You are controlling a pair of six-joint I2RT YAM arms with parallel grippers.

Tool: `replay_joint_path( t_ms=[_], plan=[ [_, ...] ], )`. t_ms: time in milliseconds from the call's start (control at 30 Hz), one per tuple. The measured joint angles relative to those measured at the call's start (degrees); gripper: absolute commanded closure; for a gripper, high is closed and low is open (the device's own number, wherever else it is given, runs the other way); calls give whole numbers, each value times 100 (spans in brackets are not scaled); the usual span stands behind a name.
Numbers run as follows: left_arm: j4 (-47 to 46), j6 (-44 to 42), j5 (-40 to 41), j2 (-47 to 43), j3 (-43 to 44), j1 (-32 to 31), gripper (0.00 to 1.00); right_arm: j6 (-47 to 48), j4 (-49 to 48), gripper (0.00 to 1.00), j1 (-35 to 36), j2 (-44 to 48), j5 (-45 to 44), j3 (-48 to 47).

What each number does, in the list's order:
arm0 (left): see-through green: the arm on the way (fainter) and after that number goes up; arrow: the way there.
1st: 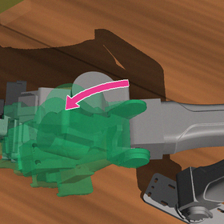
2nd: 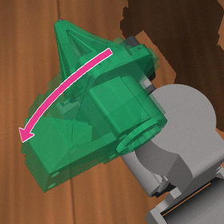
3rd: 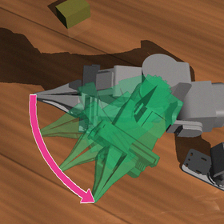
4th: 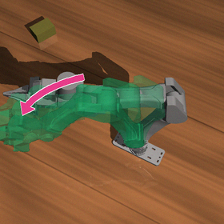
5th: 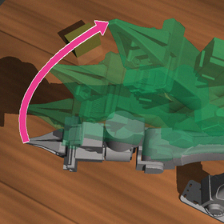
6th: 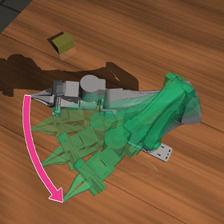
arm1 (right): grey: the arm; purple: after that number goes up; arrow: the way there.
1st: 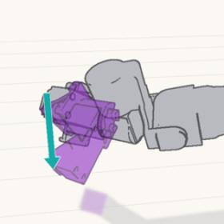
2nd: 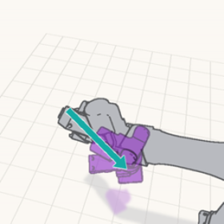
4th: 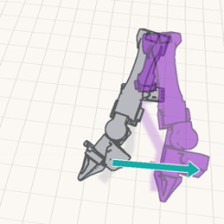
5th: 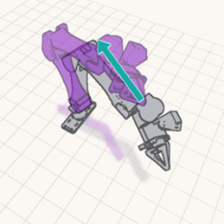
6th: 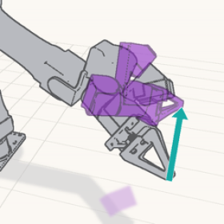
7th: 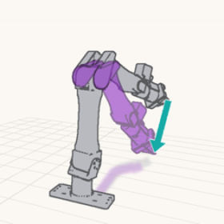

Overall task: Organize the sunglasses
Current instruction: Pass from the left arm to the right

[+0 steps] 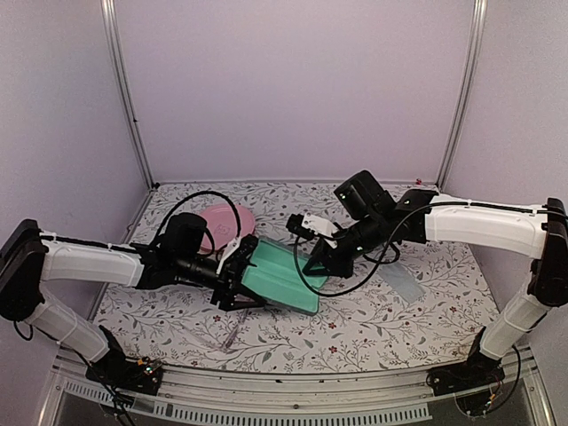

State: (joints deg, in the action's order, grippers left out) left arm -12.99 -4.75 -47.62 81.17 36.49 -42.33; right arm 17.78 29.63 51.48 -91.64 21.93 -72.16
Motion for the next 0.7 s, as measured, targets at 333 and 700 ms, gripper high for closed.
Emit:
replay_joint_path(
  t_ms=[333, 700],
  plan=[
    [-153, 81, -46, 149, 2, 13, 39, 4, 31, 96, 4, 7, -173, 13],
    [-326, 225, 400, 76, -9, 111, 1, -400, 11, 97, -103, 269, -470, 243]
  ],
)
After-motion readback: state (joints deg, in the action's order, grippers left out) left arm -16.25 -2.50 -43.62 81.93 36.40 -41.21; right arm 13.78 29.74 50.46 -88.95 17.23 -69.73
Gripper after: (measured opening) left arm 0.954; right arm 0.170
